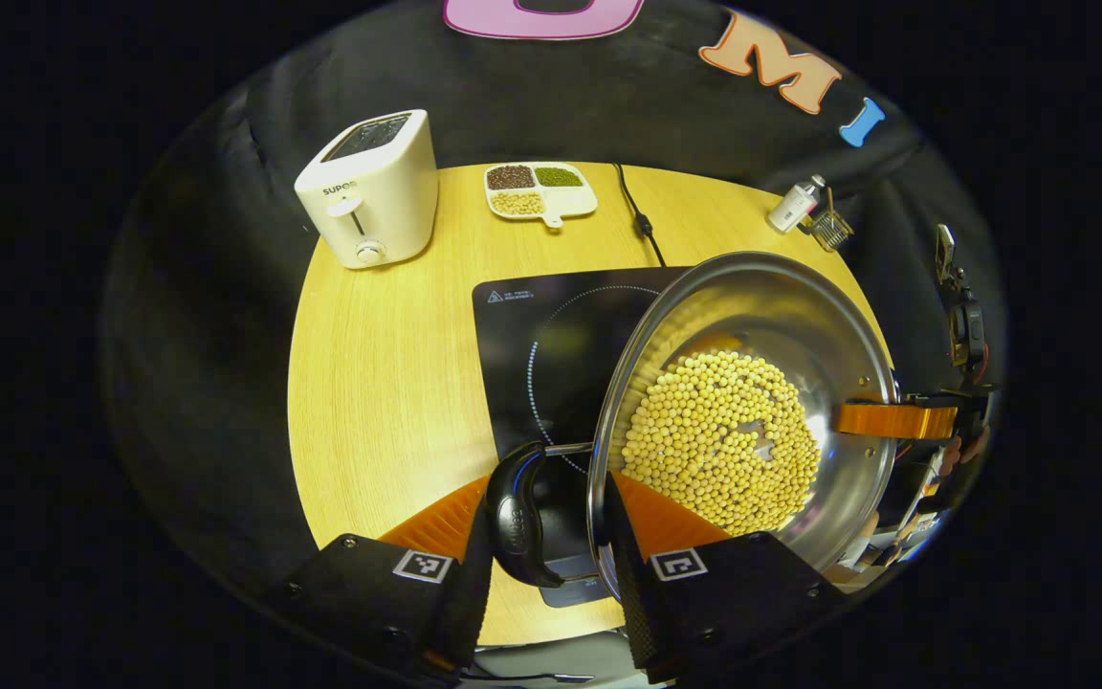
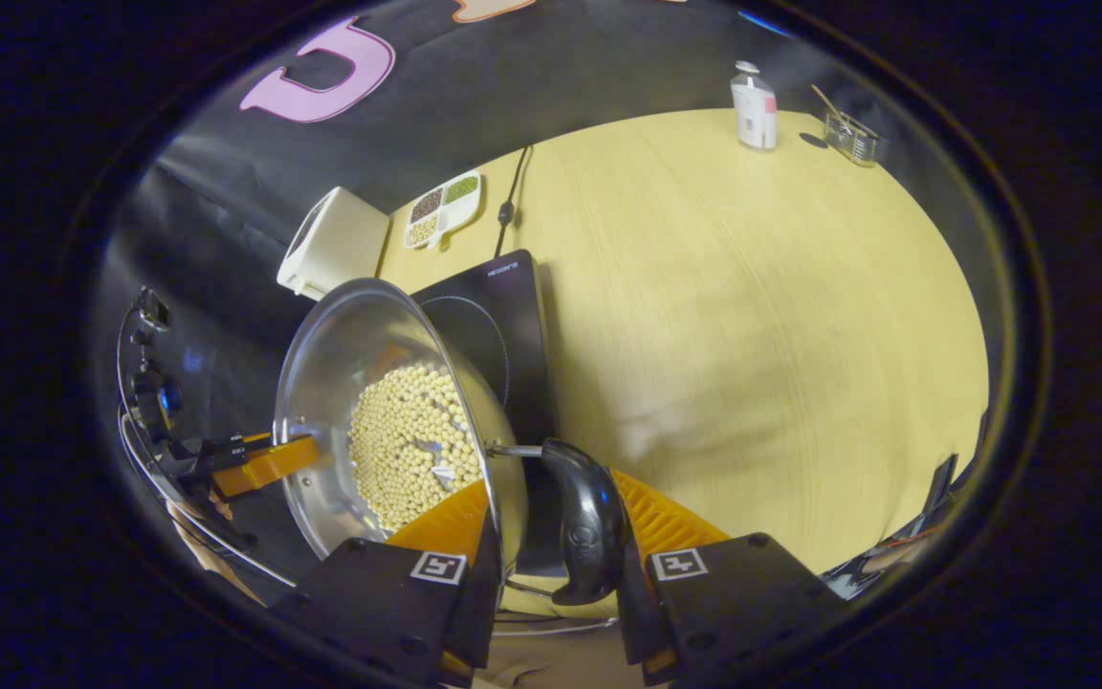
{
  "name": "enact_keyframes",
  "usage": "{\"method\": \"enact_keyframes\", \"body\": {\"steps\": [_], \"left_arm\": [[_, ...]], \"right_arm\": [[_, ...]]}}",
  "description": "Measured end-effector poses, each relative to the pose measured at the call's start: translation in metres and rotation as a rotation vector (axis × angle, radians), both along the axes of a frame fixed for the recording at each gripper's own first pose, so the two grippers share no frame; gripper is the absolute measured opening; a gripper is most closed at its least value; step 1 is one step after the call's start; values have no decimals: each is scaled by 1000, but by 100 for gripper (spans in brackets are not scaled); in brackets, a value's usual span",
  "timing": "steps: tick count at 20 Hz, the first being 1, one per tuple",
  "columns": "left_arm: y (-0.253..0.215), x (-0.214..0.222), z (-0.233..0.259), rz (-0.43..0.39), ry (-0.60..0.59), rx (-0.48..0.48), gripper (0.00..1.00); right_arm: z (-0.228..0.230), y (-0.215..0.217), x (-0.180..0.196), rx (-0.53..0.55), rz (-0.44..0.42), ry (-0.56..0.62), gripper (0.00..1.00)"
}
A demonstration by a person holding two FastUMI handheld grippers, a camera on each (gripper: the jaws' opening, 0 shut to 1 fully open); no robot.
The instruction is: First push the handle of the pot to place it horizontally, then grasp the pot with both hands and set it on the induction cooktop.
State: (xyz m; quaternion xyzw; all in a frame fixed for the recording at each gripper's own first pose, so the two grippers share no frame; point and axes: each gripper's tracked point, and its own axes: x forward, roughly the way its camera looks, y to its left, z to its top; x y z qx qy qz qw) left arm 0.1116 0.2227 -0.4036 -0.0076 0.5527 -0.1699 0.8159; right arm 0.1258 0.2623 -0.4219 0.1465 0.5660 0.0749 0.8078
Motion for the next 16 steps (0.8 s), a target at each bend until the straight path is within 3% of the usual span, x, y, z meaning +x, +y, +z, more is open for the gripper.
{"method": "enact_keyframes", "body": {"steps": [3, 4, 5, 7, 10, 15, 16], "left_arm": [[4, 8, -2, 18, -7, 5, 61], [5, 11, -4, 24, -12, 6, 61], [6, 15, -5, 31, -17, 7, 61], [9, 23, -8, 42, -30, 13, 60], [12, 30, -12, 49, -35, 34, 60], [14, 39, -16, 47, -38, 55, 60], [15, 39, -17, 46, -39, 58, 60]], "right_arm": [[-3, 5, 16, -6, -1, -16, 49], [-5, 6, 20, -7, 0, -20, 55], [-4, 9, 25, -6, -1, -23, 49], [-9, 11, 32, 2, -4, -23, 49], [-19, 14, 42, 6, -6, -18, 56], [-31, 17, 55, 6, -17, -16, 56], [-30, 16, 52, 6, -18, -17, 50]]}}
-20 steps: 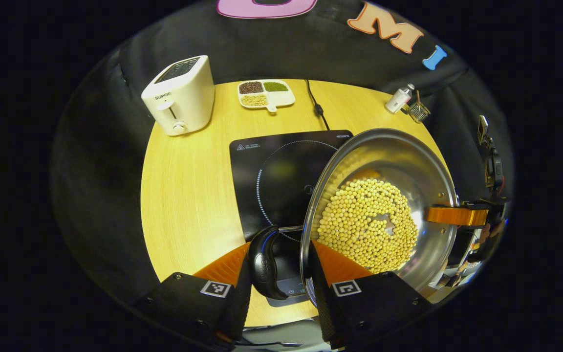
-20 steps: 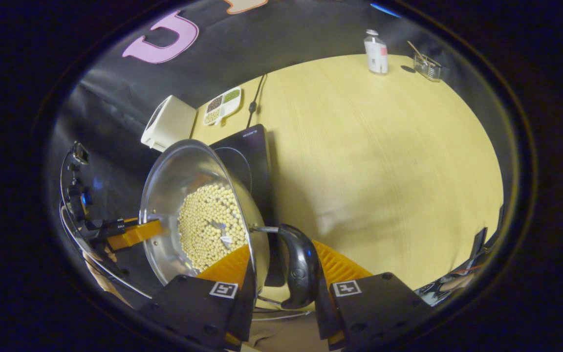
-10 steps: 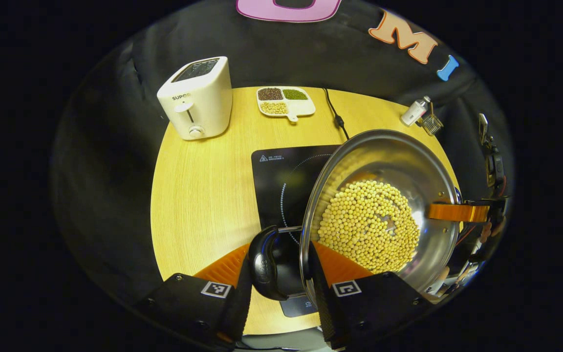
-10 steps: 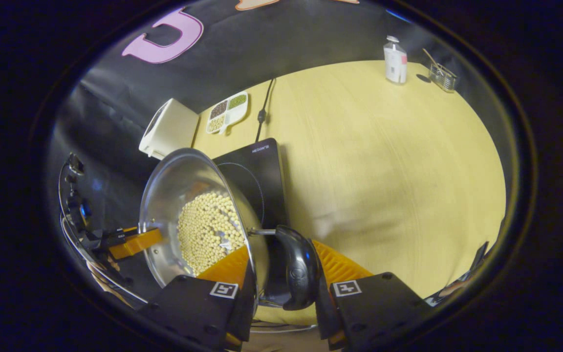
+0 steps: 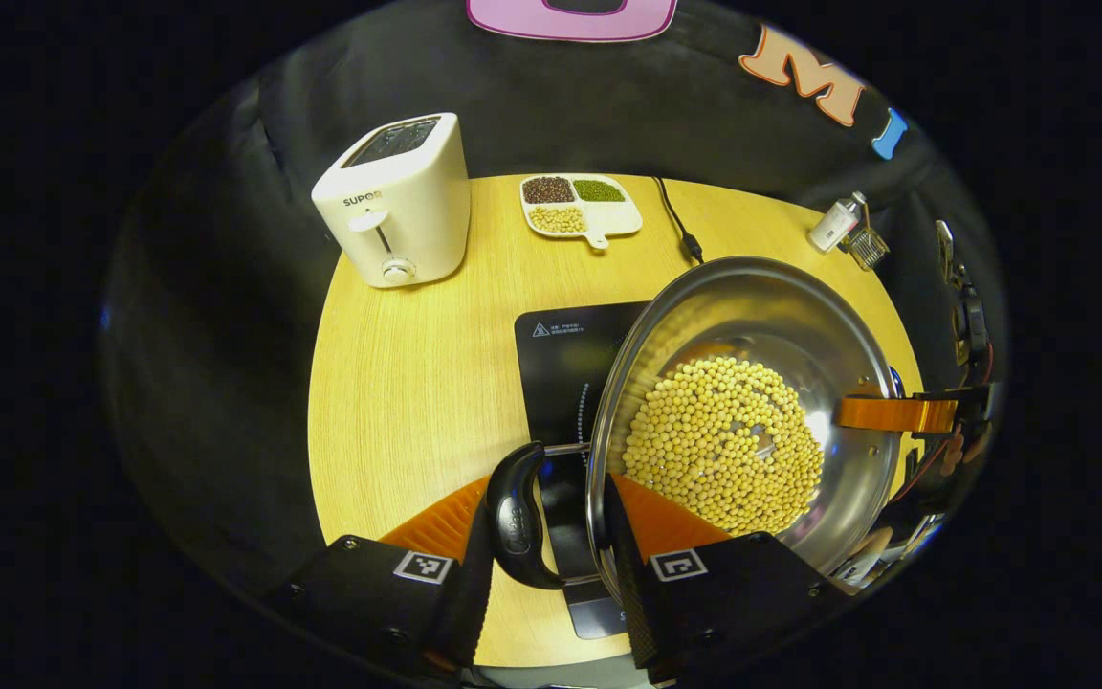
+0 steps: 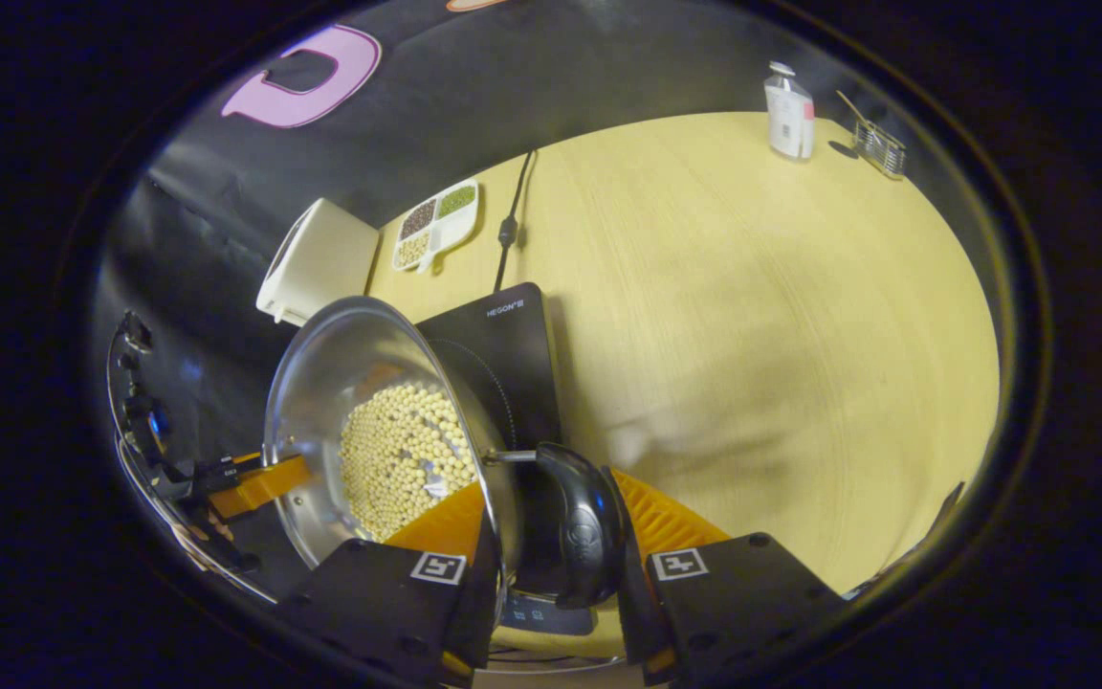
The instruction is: First push the handle of the pot to place it horizontally, then grasp the pot with both hands and set it on the induction cooktop.
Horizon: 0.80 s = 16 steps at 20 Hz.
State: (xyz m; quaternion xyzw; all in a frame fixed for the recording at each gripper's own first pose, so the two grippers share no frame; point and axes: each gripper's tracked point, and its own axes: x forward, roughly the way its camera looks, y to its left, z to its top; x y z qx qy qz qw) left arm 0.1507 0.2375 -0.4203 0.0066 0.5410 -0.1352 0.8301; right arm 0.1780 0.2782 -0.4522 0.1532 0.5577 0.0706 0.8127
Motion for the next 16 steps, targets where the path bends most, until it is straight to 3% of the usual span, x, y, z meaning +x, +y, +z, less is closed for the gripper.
{"method": "enact_keyframes", "body": {"steps": [16], "left_arm": [[-1, -5, -1, 43, 57, 8, 61]], "right_arm": [[-22, 5, 11, -12, 12, 5, 49]]}}
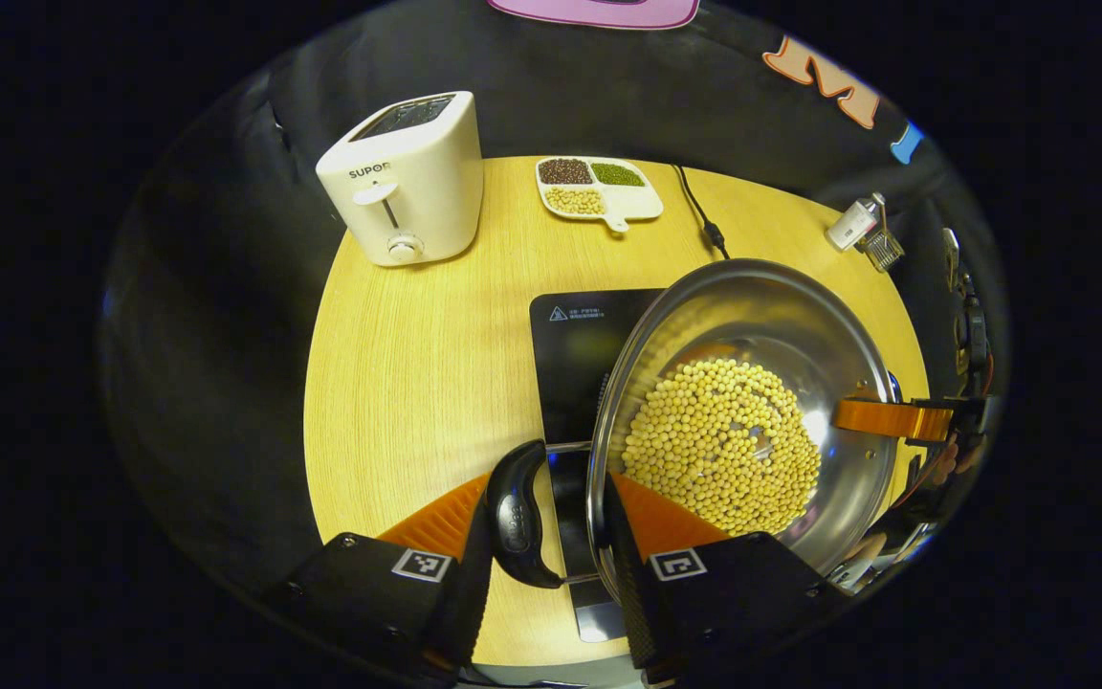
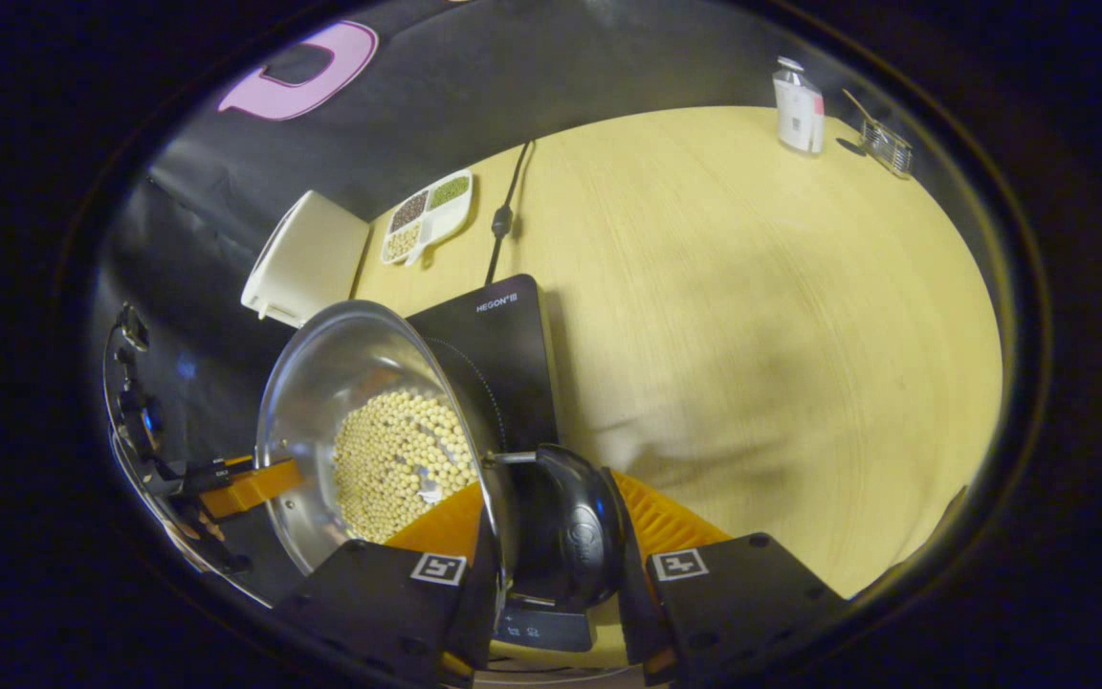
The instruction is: First push the handle of the pot to place it horizontally, then grasp the pot with both hands and set it on the induction cooktop.
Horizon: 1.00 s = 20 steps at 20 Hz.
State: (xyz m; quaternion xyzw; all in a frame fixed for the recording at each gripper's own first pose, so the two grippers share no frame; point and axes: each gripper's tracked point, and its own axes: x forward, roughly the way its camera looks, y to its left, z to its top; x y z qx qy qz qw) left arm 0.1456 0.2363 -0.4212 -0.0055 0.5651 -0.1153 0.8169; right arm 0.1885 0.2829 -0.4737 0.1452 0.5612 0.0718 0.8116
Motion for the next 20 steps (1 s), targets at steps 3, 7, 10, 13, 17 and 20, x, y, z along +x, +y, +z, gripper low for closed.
{"method": "enact_keyframes", "body": {"steps": [3, 7, 10, 13, 17, 20], "left_arm": [[-1, 0, 0, 9, 3, -8, 61], [-3, 1, -2, 15, -5, -13, 64], [0, 1, -2, 10, -8, -3, 66], [0, 2, -2, 10, -14, 1, 67], [9, 7, -2, 11, -62, 53, 70], [20, 21, 4, 39, -166, 115, 95]], "right_arm": [[1, 0, 2, 1, 0, -7, 50], [0, 0, 1, 2, -2, -5, 56], [0, 0, 0, 1, -1, -1, 56], [1, 0, -2, 0, 0, 4, 50], [4, 1, -8, 5, 7, -1, 55], [23, -8, -3, 7, 17, -92, 80]]}}
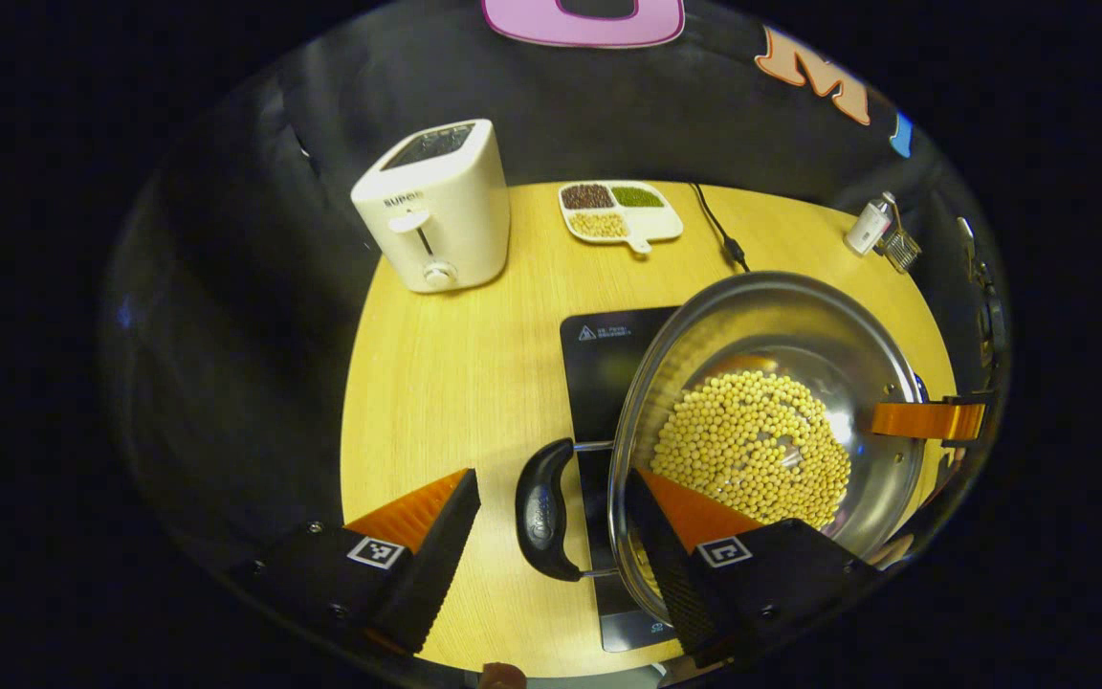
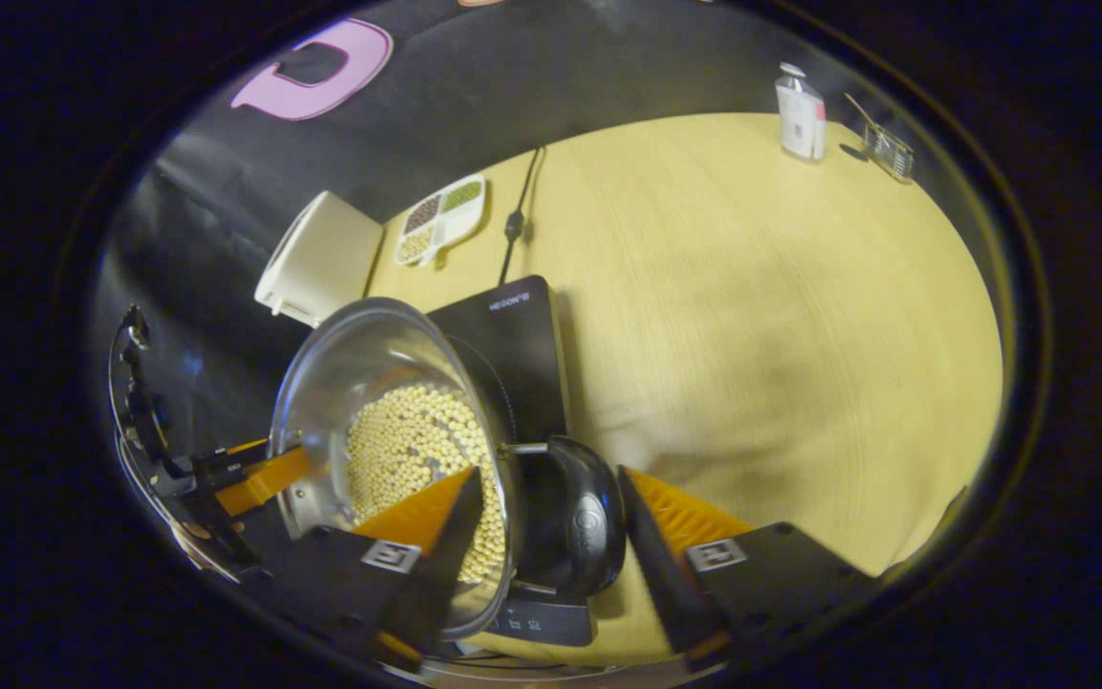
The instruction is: First push the handle of the pot to place it horizontally, then grasp the pot with both hands and set it on the induction cooktop.
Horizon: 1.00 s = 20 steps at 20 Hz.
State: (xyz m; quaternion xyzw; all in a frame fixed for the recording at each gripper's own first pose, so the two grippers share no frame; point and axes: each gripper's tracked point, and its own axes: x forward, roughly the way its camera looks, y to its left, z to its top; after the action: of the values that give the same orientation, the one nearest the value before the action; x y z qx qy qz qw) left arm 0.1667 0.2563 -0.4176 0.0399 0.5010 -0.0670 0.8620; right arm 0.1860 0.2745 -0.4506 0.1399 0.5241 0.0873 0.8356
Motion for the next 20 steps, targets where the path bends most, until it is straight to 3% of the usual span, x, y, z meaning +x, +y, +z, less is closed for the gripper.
{"method": "enact_keyframes", "body": {"steps": [1, 3, 4, 7, 8, 9, 11, 12, 13, 14, 15, 16, 17, 18, 20], "left_arm": [[1, 4, 3, 12, -34, 9, 99], [5, 9, 14, 44, -100, 41, 100], [7, 12, 20, 54, -132, 59, 99], [1, 12, 34, 82, -196, 79, 99], [-3, 11, 40, 86, -217, 75, 99], [-10, 12, 48, 88, -245, 69, 99], [-26, 9, 63, 95, -300, 54, 99], [-34, 9, 72, 98, -334, 49, 99], [-42, 7, 83, 107, -374, 49, 99], [-50, 6, 94, 115, -414, 48, 99], [-57, 4, 106, 127, -451, 49, 99], [-68, 4, 116, 135, -488, 39, 98], [-79, 3, 123, 139, -517, 28, 99], [-89, 0, 130, 139, -544, 15, 98], [-108, -1, 151, 145, -614, -5, 99]], "right_arm": [[9, -6, 1, -6, -1, -31, 94], [27, -21, 3, -24, -11, -100, 94], [36, -27, 4, -29, -16, -133, 100], [71, -46, -6, -30, -16, -218, 100], [83, -54, -8, -37, -14, -254, 94], [96, -63, -11, -43, -8, -292, 100], [121, -78, -19, -38, 11, -371, 100], [135, -87, -22, -37, 16, -413, 93], [150, -98, -26, -39, 19, -455, 100], [163, -109, -30, -44, 23, -491, 100], [176, -118, -33, -44, 24, -531, 93], [192, -129, -36, -43, 22, -575, 92], [208, -139, -38, -40, 19, -620, 92], [223, -151, -41, -41, 16, -661, 100], [252, -177, -47, -71, 24, -749, 99]]}}
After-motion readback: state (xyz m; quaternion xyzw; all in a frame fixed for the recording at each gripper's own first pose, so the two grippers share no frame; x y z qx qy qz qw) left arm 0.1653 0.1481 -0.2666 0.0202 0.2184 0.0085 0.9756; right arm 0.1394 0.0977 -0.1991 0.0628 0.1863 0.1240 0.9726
